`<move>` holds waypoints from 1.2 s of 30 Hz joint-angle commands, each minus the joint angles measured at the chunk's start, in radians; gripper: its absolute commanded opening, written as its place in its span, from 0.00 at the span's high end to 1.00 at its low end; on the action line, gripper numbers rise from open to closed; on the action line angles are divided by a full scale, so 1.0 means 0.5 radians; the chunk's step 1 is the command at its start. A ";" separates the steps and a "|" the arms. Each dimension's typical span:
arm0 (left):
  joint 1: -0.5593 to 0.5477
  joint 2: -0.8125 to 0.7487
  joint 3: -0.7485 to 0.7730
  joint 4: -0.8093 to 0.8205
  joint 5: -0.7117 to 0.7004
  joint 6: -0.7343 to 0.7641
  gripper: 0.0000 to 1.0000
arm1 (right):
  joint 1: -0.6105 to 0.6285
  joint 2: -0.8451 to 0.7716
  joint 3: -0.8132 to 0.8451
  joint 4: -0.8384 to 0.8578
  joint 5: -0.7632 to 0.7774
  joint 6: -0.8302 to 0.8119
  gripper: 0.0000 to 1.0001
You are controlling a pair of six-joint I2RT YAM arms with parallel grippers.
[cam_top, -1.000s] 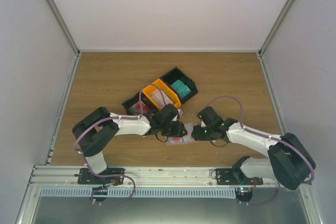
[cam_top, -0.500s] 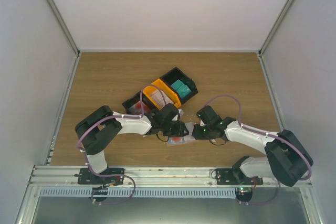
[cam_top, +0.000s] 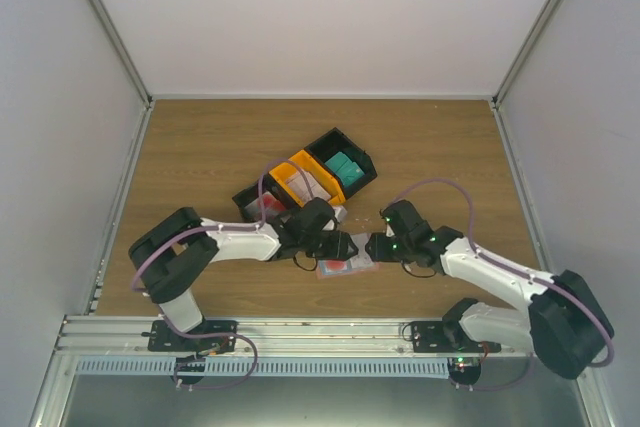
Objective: Put the credit cards into the card holder
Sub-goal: Insert the credit card into the card holder, then close the card holder at the center of the board.
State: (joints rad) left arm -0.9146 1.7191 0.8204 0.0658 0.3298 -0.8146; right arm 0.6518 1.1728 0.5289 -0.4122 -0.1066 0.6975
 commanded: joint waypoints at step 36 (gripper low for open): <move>0.150 -0.817 -0.685 -0.007 -0.068 -0.367 0.20 | 0.430 0.491 0.298 -0.104 0.314 0.037 0.82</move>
State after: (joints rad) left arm -0.8513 1.2793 0.4896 -0.0731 0.2359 -0.9649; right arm 0.8593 1.4010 0.6605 -0.4160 -0.0250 0.6918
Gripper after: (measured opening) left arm 0.839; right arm 0.192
